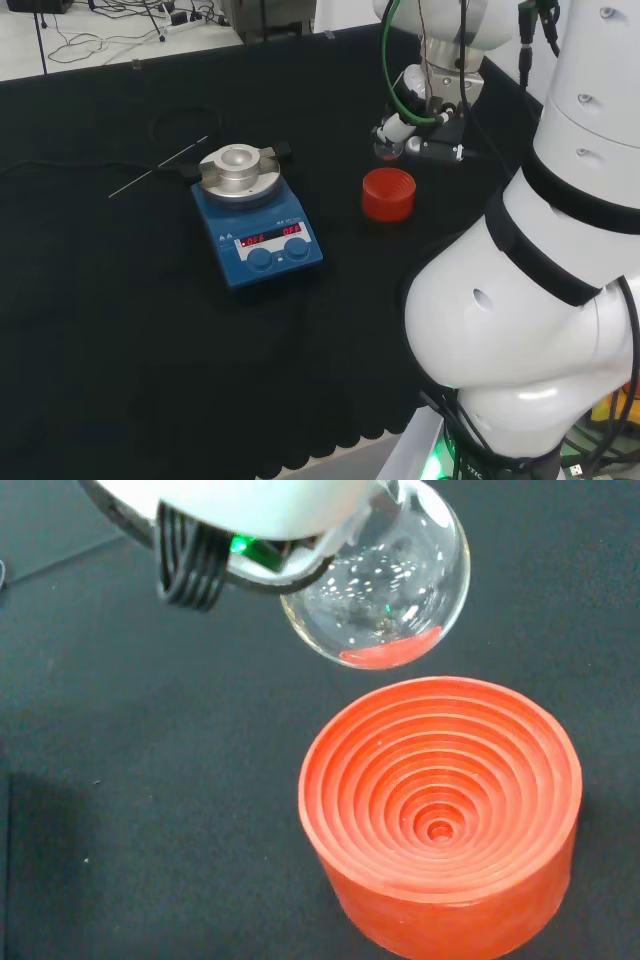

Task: Place the round-bottom flask on the heater.

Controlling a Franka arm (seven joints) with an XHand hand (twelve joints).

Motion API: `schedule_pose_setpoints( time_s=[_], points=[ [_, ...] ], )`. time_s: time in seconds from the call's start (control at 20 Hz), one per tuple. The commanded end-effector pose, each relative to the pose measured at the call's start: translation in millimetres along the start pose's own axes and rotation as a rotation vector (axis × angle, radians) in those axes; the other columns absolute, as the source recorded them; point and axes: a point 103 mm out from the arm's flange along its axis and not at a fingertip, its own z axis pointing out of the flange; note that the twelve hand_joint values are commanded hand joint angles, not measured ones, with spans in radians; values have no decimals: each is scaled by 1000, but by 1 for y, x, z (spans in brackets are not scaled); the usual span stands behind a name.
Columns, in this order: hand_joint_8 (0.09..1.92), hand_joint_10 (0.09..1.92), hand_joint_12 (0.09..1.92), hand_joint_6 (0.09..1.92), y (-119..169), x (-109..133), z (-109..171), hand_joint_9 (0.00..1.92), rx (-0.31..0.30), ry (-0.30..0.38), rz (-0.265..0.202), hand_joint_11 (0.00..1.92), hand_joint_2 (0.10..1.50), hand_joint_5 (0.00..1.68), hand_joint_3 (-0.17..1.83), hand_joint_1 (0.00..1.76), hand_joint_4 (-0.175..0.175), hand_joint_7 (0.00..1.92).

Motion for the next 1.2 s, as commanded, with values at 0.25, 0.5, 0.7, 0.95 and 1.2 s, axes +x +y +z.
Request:
schedule_pose_setpoints(
  time_s=[0.25,0.5,0.7,0.95,1.2],
  points=[
    [713,605,1337,799,-4,40,-41,728,21,-51,-48,357,650,1216,711,1110,175,558],
    [713,604,1336,798,-1,67,-55,728,37,-58,-84,358,652,1215,708,1110,175,557],
    [712,603,1336,797,2,95,-59,728,58,-79,-130,358,654,1215,705,1110,175,556],
    [712,602,1336,796,2,134,-59,727,78,-97,-194,359,655,1215,703,1110,175,555],
    [712,602,1336,795,4,164,-58,728,95,-108,-251,360,656,1215,701,1110,175,555]
  ],
)
